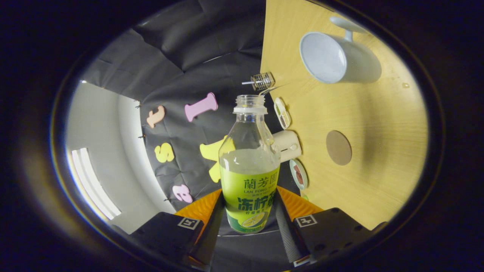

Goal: Take the bottle from table, then pour the juice into the cup, finally place the bottle on the coaster

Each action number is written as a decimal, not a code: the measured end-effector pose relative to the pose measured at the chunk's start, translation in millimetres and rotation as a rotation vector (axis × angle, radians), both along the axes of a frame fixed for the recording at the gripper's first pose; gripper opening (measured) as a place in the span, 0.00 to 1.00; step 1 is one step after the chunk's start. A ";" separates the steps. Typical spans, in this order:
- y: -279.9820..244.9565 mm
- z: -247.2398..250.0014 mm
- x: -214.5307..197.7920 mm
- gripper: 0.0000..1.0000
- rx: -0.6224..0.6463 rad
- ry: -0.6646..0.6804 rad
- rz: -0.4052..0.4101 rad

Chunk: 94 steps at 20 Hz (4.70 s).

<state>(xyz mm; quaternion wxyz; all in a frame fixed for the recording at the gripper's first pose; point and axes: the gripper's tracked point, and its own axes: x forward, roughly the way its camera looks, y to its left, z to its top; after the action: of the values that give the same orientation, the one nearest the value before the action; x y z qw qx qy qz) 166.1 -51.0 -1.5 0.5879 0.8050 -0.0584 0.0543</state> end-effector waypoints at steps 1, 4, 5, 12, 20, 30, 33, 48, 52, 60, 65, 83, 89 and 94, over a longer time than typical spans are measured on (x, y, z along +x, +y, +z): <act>-0.8 1.1 1.0 0.76 0.003 -0.001 -0.003; -3.8 4.6 -1.1 0.76 0.015 -0.009 -0.007; -4.7 5.2 -0.3 0.76 0.021 -0.012 -0.008; -11.0 13.0 -2.6 0.76 0.068 -0.025 -0.019; -10.7 24.6 -2.7 0.76 0.107 -0.049 -0.013; -14.7 39.6 -1.7 0.76 0.159 -0.081 -0.010; -20.4 45.2 -0.7 0.76 0.191 -0.101 -0.020; -40.9 59.4 -9.3 0.76 0.323 -0.154 -0.039; -48.8 62.4 -13.2 0.76 0.358 -0.169 -0.051; -61.8 69.0 -17.7 0.76 0.386 -0.201 -0.069; -55.6 69.3 -16.0 0.76 0.370 -0.193 -0.048; -17.5 38.9 -26.9 0.76 -0.044 -0.028 0.012; 6.9 18.0 -31.4 0.76 -0.360 0.042 0.047; 15.5 -2.7 -42.4 0.77 -0.739 0.144 0.041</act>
<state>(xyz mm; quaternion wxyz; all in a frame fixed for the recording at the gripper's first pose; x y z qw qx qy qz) 123.7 -35.5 -4.2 0.8401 0.5414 0.0226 0.0265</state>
